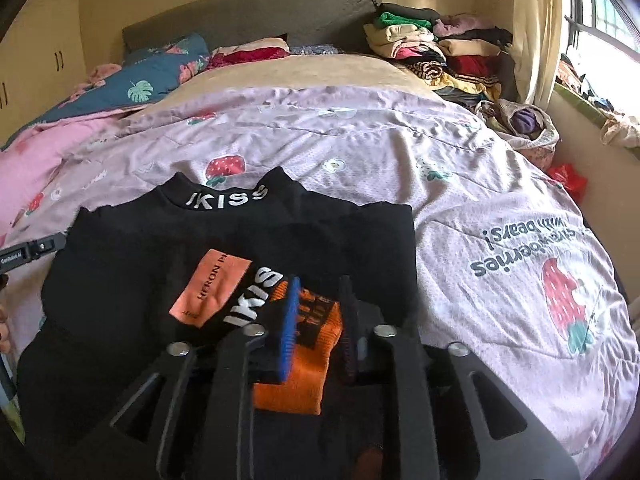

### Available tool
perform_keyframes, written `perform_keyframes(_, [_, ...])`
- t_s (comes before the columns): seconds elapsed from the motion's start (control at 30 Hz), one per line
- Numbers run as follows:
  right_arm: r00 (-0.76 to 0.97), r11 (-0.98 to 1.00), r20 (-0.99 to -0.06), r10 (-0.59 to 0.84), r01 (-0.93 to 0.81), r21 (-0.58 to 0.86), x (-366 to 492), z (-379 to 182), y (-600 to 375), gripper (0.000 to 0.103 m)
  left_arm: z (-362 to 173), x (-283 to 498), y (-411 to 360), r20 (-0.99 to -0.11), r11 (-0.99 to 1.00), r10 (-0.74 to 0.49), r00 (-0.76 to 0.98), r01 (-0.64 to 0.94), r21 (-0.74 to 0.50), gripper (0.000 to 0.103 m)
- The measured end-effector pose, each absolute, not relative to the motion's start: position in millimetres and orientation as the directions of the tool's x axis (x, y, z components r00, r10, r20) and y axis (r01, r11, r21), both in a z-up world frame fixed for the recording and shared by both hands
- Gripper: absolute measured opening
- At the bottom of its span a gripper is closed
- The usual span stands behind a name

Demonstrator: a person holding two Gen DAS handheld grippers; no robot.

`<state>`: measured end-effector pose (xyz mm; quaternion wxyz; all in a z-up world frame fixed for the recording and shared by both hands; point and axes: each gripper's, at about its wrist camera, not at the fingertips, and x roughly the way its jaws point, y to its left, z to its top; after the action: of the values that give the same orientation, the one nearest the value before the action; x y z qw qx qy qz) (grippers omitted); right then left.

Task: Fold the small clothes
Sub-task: 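Carry the sleeve with the left gripper across the shirt body and lay it down, then open the left gripper and press the folded sleeves flat with both grippers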

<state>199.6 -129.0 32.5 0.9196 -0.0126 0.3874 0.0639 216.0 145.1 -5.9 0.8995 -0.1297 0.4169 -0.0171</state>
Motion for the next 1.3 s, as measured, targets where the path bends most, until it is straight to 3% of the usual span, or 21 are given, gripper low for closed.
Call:
perform_keyframes(0.13, [0.688,0.986,-0.711,0.143,-0.159,0.044,191,36,-123,0.031,15,205,141,-0.712,0.967,-0.148,0.686,-0.05,-0.249,0.019])
perform_keyframes(0.2, [0.672,0.98,-0.72,0.176,-0.186,0.065,188,35,-117,0.031,20,201,131,-0.709,0.965,-0.182,0.681,-0.013,-0.26,0.026])
perform_keyframes(0.43, [0.62,0.957,-0.742,0.254,-0.272,0.101,178,28,-93,0.035,1,194,102,-0.759,0.949,-0.288,0.584,0.071,-0.306,0.04])
perform_keyframes(0.97, [0.544,0.964,-0.809,0.222,-0.244,0.1,186,-4,-94,0.04,-25,187,102,-0.8,0.958,-0.278,0.531,0.092,-0.272,0.041])
perform_keyframes(1.13, [0.566,0.961,-0.784,0.255,-0.241,0.138,179,4,-98,0.06,-22,188,100,-0.8,0.96,-0.271,0.536,0.095,-0.262,0.041])
perform_keyframes(1.27, [0.584,0.96,-0.767,0.266,-0.229,0.159,171,9,-102,0.069,-19,187,98,-0.796,0.959,-0.278,0.537,0.104,-0.264,0.049])
perform_keyframes(1.3, [0.587,0.96,-0.763,0.271,-0.228,0.165,169,10,-102,0.076,-17,186,97,-0.796,0.96,-0.276,0.538,0.107,-0.26,0.052])
